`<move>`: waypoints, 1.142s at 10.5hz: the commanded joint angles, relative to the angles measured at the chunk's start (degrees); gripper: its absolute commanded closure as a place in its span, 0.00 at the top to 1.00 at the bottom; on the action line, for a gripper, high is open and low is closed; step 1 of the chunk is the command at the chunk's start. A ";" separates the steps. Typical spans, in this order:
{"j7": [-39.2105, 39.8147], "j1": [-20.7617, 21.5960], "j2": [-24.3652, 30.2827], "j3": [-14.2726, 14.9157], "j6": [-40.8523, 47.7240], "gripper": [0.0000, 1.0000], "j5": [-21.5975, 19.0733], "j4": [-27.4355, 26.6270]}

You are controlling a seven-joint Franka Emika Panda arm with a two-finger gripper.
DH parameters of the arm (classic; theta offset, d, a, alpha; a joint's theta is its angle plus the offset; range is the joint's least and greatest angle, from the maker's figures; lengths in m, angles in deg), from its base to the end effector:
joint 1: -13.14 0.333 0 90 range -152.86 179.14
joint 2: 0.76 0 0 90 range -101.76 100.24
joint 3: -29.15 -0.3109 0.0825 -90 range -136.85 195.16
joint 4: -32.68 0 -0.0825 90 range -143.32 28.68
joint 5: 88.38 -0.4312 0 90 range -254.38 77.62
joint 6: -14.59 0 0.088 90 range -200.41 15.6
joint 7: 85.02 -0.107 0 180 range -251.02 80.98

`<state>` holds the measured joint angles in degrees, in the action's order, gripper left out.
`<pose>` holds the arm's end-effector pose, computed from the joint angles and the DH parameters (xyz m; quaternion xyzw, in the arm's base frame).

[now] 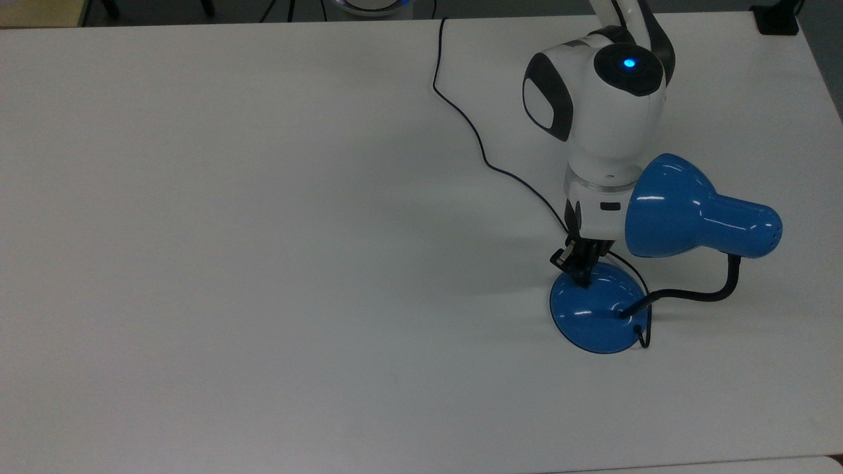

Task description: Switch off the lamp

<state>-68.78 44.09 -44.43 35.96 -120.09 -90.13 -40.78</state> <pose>0.7306 0.3545 0.3052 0.9221 0.3535 0.1564 0.0148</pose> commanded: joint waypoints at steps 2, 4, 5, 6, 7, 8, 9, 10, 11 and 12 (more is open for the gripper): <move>0.11 0.96 1.22 1.37 3.64 0.00 0.79 -6.86; -0.33 0.43 6.02 1.37 3.99 0.00 0.61 -9.83; -0.85 -1.48 11.45 0.67 5.56 0.00 0.09 -12.99; -3.56 -3.94 16.81 0.23 10.36 0.00 -0.35 -15.19; -7.67 -7.71 21.22 -1.08 16.76 0.22 -0.53 -16.43; -10.67 -12.44 25.26 -2.92 23.00 0.44 -0.45 -17.14; -11.92 -15.97 28.87 -3.37 29.85 0.99 0.16 -17.41; -11.93 -19.40 32.13 -3.38 35.75 1.00 0.69 -17.41; -12.11 -23.44 34.86 -3.38 40.42 1.00 0.70 -17.24; -12.28 -25.91 37.41 -3.29 43.69 1.00 0.87 -17.32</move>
<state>-78.81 24.37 -14.25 34.23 -82.13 -90.04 -53.76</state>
